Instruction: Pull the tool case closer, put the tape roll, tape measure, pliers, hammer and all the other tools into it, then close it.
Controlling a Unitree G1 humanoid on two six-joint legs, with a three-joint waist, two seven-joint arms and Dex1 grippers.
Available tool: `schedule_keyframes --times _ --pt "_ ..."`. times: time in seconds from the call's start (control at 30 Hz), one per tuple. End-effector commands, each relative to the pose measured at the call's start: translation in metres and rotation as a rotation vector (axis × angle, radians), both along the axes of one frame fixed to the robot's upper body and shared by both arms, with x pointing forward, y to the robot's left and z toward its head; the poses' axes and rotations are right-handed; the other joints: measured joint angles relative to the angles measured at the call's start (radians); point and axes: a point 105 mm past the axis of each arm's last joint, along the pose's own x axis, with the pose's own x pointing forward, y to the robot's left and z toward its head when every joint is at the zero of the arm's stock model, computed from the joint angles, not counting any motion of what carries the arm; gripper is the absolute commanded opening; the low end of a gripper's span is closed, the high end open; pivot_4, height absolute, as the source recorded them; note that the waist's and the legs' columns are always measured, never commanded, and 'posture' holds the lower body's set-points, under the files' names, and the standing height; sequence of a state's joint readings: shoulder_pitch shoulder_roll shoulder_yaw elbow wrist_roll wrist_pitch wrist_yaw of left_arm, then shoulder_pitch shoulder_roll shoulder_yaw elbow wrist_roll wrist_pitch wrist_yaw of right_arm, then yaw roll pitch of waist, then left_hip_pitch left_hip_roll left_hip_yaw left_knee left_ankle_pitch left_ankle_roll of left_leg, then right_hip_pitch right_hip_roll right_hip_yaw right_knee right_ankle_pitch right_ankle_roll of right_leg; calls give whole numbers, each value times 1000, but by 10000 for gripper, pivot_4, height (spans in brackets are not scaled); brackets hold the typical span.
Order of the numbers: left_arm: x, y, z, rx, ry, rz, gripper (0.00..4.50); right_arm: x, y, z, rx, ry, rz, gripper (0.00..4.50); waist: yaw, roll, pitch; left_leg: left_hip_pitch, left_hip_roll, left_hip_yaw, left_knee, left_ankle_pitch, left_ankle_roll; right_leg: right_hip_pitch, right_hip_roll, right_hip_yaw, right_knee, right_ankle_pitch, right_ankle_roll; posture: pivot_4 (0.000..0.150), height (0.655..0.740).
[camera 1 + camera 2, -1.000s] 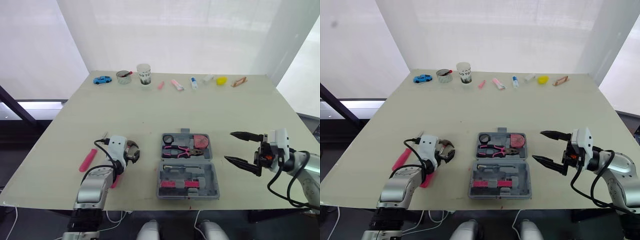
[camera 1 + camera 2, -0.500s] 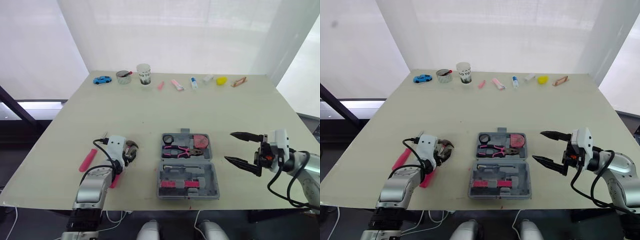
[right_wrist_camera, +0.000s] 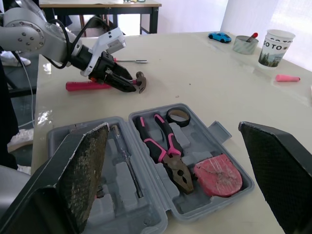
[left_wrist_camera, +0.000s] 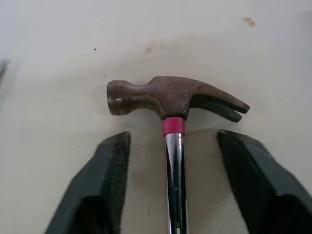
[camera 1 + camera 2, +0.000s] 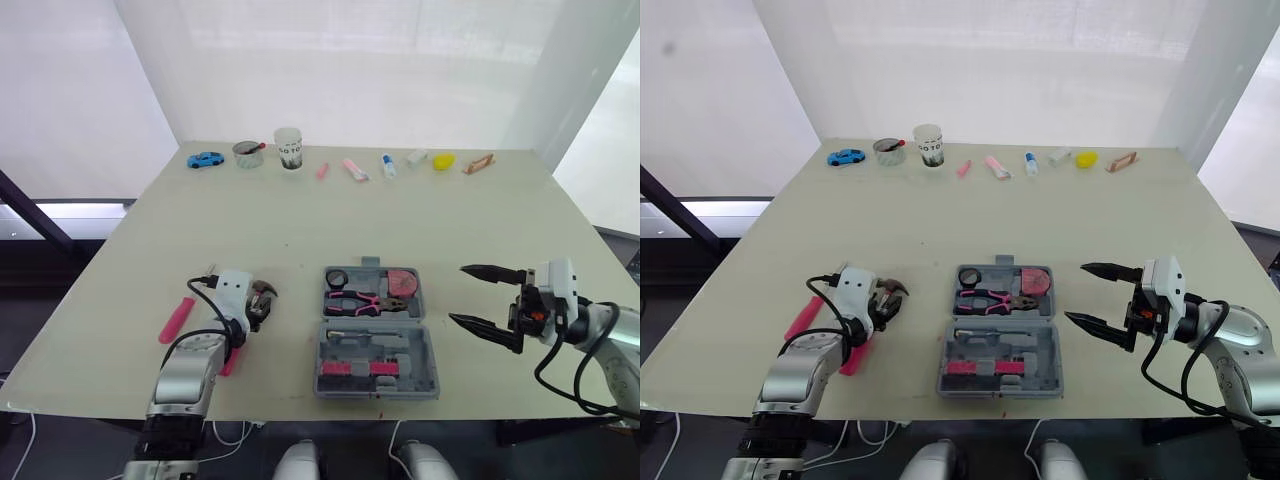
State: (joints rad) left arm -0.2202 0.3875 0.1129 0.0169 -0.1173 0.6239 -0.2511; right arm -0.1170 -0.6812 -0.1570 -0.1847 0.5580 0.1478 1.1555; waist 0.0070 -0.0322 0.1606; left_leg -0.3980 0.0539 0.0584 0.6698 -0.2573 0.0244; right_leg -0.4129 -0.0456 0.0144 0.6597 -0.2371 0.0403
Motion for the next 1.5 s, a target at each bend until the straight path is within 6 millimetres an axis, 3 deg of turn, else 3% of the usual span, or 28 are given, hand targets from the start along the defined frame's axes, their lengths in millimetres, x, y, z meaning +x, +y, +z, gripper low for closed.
schedule_keyframes --times 0.03,0.2,0.27,0.9,1.0,1.1,1.5 --pt "1 3 2 9 -10 6 31124 -2 2 9 4 -46 8 45000 1 0 0 0 0 0 0 0 0 0 0 0 0 0 0 1500 7400" --pt "2 2 2 -6 -17 2 31124 -2 2 9 4 -47 7 45000 2 0 0 0 0 0 0 0 0 0 0 0 0 0 0 1500 7400" --pt "2 2 2 3 -15 8 25815 -2 2 9 2 -48 9 45000 2 0 0 0 0 0 0 0 0 0 0 0 0 0 0 1500 7400" --pt "13 -6 -1 -42 -20 -15 25815 -3 1 10 -4 -50 11 45000 6 0 0 0 0 0 0 0 0 0 0 0 0 0 0 1500 7400" --pt "12 -6 -2 -50 -22 -14 16551 -3 1 10 -5 -50 11 45000 6 0 0 0 0 0 0 0 0 0 0 0 0 0 0 1500 7400" --pt "12 -5 -2 -51 -24 -11 2030 -3 2 10 -5 -50 13 45000 5 0 0 0 0 0 0 0 0 0 0 0 0 0 0 1500 7400" --pt "10 -8 5 -64 -52 -53 1374 -5 4 10 -7 -46 29 45000 5 0 0 0 0 0 0 0 0 0 0 0 0 0 0 1500 7400"
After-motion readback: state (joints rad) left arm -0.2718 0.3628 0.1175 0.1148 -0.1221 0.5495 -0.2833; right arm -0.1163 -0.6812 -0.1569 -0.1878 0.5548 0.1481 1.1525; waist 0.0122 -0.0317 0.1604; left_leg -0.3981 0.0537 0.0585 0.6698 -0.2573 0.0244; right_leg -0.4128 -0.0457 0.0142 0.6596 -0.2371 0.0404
